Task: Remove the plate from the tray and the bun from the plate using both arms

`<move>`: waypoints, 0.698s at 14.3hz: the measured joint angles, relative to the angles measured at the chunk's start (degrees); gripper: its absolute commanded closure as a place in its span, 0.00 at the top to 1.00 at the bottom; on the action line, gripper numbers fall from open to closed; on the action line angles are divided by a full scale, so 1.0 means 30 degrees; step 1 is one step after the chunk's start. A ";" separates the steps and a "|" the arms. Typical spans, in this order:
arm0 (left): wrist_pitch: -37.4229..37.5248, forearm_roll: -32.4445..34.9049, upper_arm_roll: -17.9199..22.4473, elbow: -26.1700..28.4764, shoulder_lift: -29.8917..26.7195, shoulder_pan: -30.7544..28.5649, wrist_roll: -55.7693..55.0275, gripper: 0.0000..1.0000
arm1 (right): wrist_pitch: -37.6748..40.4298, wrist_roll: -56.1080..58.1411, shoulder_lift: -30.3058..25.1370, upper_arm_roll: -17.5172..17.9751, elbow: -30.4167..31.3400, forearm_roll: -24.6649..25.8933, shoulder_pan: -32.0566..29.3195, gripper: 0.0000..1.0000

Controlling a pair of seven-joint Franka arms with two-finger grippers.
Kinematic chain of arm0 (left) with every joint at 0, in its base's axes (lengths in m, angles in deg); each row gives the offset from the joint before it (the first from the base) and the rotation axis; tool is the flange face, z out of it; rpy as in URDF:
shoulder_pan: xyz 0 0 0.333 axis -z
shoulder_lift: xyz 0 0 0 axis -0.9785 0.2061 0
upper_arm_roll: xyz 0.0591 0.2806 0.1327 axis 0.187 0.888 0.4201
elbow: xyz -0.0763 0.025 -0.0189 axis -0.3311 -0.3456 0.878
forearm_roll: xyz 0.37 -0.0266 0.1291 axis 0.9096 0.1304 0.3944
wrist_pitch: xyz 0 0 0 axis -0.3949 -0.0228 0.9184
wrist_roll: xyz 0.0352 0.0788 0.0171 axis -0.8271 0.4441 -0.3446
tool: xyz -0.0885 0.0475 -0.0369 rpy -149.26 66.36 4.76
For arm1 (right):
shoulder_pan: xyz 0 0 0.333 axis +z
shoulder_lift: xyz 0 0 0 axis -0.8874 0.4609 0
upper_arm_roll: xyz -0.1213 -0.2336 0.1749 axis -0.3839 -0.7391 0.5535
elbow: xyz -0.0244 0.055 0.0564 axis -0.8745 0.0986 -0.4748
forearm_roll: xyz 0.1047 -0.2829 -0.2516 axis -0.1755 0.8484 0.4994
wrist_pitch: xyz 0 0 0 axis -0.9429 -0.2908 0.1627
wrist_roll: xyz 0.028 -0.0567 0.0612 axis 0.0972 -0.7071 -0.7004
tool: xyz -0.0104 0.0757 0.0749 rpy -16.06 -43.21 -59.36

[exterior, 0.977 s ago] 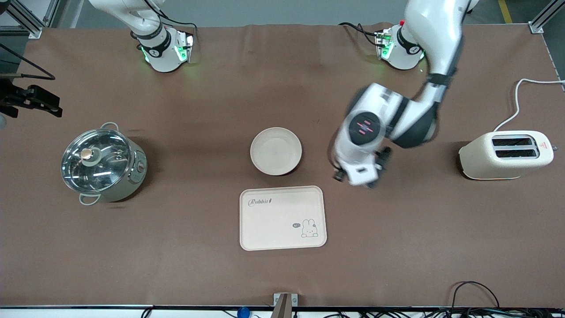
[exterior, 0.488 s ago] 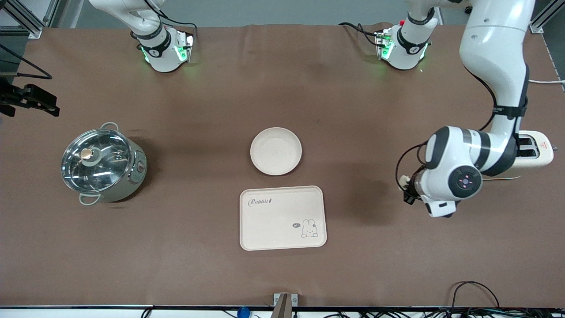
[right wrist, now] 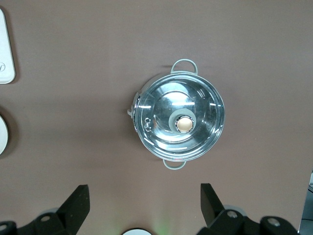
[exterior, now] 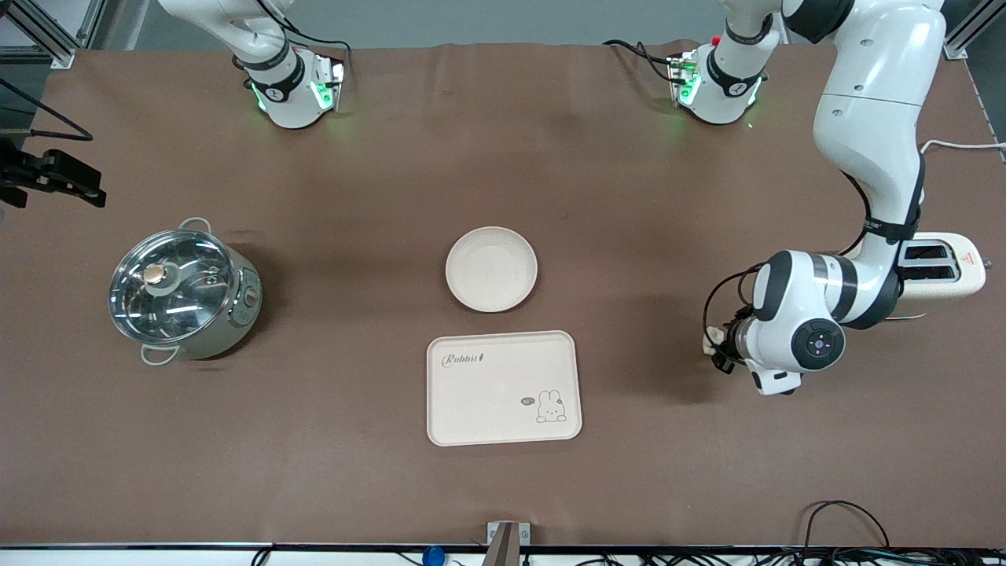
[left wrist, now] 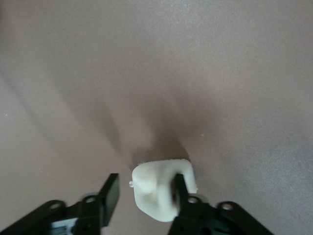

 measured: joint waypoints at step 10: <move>0.3367 0.0002 -0.0015 -0.2126 -0.3659 -0.0043 0.4383 1.00 | 0.0039 0.0064 0.0000 0.0004 0.0001 -0.0001 0.0016 1.00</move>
